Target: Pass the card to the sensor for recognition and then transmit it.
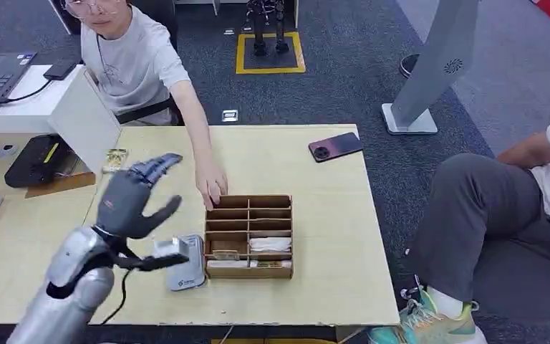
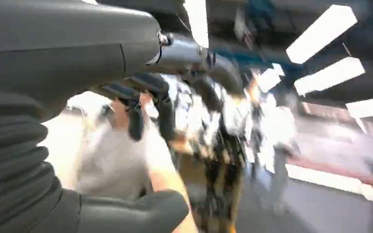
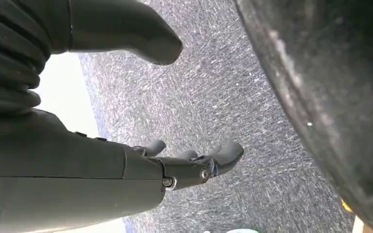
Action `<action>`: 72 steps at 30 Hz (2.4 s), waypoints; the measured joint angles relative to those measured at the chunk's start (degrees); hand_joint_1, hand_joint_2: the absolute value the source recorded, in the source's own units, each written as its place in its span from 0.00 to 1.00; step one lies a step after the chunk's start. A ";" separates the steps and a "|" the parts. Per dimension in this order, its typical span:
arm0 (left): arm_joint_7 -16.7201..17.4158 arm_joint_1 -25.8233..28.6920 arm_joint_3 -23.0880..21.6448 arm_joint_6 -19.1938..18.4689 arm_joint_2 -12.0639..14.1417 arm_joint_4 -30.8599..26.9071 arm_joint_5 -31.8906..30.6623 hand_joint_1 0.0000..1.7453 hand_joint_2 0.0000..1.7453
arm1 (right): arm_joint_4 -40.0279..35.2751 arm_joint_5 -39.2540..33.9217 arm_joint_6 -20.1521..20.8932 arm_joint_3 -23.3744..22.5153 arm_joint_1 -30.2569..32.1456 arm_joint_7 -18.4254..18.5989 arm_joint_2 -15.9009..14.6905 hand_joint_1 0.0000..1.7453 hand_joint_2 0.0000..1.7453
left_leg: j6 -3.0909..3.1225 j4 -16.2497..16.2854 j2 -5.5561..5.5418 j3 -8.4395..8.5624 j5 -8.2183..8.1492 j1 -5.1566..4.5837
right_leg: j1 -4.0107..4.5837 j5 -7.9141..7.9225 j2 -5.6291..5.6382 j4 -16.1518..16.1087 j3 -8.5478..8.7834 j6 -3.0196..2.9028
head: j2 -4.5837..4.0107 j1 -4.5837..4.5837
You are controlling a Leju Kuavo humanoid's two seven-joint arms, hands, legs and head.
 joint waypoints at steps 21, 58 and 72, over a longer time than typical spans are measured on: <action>1.24 3.38 -11.90 2.66 0.35 0.70 -0.24 0.00 1.00 | -0.07 -1.27 -0.81 0.28 0.39 0.63 0.09 0.00 1.00 | -0.03 0.00 0.06 0.00 -0.06 0.03 | 0.05 0.05 0.12 -0.02 -0.01 -0.05 | 0.00 0.04; 2.05 3.50 -18.91 5.24 -3.06 4.37 -2.89 0.00 1.00 | -0.15 -2.12 -0.85 0.28 0.52 0.81 0.15 0.00 1.00 | -0.03 0.00 0.06 0.00 -0.06 0.03 | 0.05 0.04 0.12 -0.03 -0.01 -0.05 | 0.00 0.04; 7.54 3.51 -18.94 7.47 -5.99 10.84 -7.26 0.00 1.00 | -0.24 -1.53 -0.85 0.28 0.49 1.27 0.15 0.00 1.00 | -0.03 0.00 0.05 0.02 -0.06 0.03 | 0.05 0.04 0.12 -0.03 0.00 -0.05 | 0.00 0.04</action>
